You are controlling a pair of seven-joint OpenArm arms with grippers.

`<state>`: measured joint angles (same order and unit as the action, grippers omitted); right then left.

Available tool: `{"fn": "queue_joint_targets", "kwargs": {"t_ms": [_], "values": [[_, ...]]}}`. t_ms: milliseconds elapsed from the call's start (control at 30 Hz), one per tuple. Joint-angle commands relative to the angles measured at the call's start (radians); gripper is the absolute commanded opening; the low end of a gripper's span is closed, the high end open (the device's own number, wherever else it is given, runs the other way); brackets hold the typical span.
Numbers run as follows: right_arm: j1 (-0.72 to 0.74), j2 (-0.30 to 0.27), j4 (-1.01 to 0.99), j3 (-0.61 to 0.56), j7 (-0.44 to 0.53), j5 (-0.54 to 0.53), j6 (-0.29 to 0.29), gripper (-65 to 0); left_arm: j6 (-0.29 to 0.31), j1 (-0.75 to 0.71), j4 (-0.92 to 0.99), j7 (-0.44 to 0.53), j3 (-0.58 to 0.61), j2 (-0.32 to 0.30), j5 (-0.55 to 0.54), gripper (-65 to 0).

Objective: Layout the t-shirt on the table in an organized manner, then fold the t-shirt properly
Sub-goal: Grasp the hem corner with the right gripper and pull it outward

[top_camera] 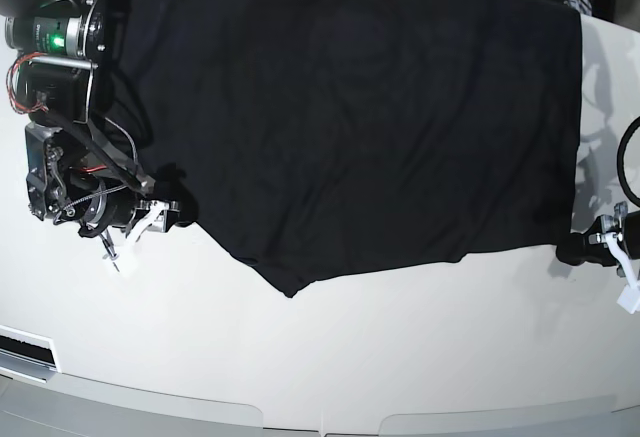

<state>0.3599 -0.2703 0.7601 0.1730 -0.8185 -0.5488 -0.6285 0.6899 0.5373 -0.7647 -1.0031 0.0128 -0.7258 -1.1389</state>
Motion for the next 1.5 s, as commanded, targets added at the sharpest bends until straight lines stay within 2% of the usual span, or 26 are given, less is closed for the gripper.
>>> {"fn": "queue_joint_targets", "kwargs": {"t_ms": [0, 167, 233, 300, 400, 467, 533, 600, 667, 967, 1133, 1300, 1367, 1467], "values": [[0.003, -0.009, 0.011, 0.003, 0.005, 0.013, 0.007, -30.1, 0.008, 0.023, -0.012, 0.014, -0.008, -0.022, -0.026, -65.0], [-0.051, -0.009, 0.011, 0.003, 0.013, -0.085, -0.07, -30.4, 0.008, 0.023, -0.012, 0.015, -0.008, -0.019, -0.027, -65.0], [-0.058, -0.01, 0.011, 0.003, 0.01, -0.107, -0.07, -32.9, 0.008, 0.023, -0.012, 0.015, -0.008, -0.016, -0.026, -65.0], [-0.051, -0.01, 0.011, 0.003, 0.011, -0.11, -0.07, -40.0, 0.008, 0.023, -0.012, 0.015, -0.008, -0.016, -0.026, -65.0], [-0.029, -0.01, 0.031, 0.003, 0.011, -0.109, -0.07, -58.3, 0.008, 0.023, -0.012, 0.015, -0.008, -0.016, -0.026, -65.0], [-0.029, -0.01, 0.084, 0.003, 0.003, -0.109, -0.07, -65.0, 0.008, 0.023, -0.012, 0.015, -0.008, -0.016, -0.026, -65.0], [-0.036, -0.009, 0.148, 0.003, -0.061, -0.116, -0.07, -65.0, 0.008, 0.023, -0.012, 0.016, -0.008, -0.013, -0.026, -65.0], [-0.052, -0.01, 0.209, 0.003, -0.137, -0.175, -0.07, -65.0, 0.008, 0.023, -0.012, 0.023, -0.008, -0.007, -0.026, -65.0], [-0.086, -0.009, 0.294, 0.003, -0.173, -0.219, -0.07, -65.0, 0.008, 0.023, -0.012, 0.034, -0.008, 0.004, -0.023, -65.0], [-0.388, -0.006, 0.857, 0.002, -0.17, -0.24, -0.07, -65.0, 0.008, 0.023, -0.012, 0.037, -0.008, 0.043, -0.021, -65.0], [-0.531, -0.006, 1.107, -0.028, -0.17, -0.24, -0.07, -65.0, 0.008, 0.023, -0.012, 0.038, -0.008, 0.065, 0.006, -65.0], [-0.624, -0.007, 1.194, -0.177, -0.17, -0.234, -0.07, -65.0, 0.008, 0.023, -0.012, 0.041, -0.008, 0.067, 0.008, -65.0], [-0.639, -0.007, 1.192, -0.275, -0.169, -0.178, -0.07, -65.0, 0.008, 0.023, -0.012, 0.045, -0.008, 0.066, 0.01, -65.0], [-0.639, -0.007, 1.187, -0.422, -0.165, -0.033, -0.07, -65.0, 0.008, 0.023, -0.012, 0.045, -0.008, 0.066, 0.012, -65.0]]}}
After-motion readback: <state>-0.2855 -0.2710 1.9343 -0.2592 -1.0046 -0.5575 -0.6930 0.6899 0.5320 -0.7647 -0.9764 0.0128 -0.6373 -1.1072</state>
